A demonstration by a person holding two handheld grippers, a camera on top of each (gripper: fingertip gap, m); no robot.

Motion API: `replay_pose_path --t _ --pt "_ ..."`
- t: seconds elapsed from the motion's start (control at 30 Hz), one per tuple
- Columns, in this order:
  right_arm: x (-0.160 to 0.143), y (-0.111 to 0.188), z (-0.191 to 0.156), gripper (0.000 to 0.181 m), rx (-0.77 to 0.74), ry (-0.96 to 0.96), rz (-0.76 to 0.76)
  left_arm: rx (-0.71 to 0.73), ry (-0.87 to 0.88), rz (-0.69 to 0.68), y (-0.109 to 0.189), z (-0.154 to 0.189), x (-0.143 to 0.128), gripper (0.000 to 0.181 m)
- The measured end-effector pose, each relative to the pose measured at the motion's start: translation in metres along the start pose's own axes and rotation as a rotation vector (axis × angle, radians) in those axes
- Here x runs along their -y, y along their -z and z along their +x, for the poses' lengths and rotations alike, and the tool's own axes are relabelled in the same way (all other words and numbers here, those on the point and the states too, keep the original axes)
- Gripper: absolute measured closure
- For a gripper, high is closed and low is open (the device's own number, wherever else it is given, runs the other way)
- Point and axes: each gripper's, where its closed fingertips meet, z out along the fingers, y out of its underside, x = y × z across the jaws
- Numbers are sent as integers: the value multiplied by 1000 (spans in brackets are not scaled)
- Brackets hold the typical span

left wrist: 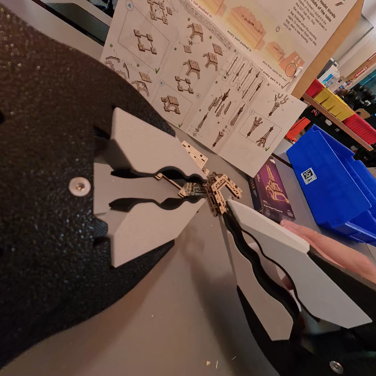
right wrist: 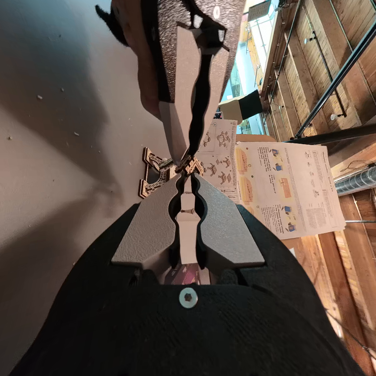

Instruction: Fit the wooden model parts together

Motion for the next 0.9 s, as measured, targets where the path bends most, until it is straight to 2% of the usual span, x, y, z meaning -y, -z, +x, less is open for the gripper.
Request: replay_pose_path --t 0.23,0.33,0.4,0.67,0.9 --pt "-2 1 -3 178 -10 164 -8 -35 49 19 1 1 1 172" --pt "-2 0 -11 153 28 154 -5 -28 73 28 2 -2 1 172" --pt "-1 0 -11 147 29 123 3 -39 110 41 3 -3 3 172" --pt "1 -1 0 168 -23 39 -4 -36 155 1 2 -2 1 172" --pt "4 -3 -2 156 -2 -61 15 -54 277 -22 3 -1 1 172"
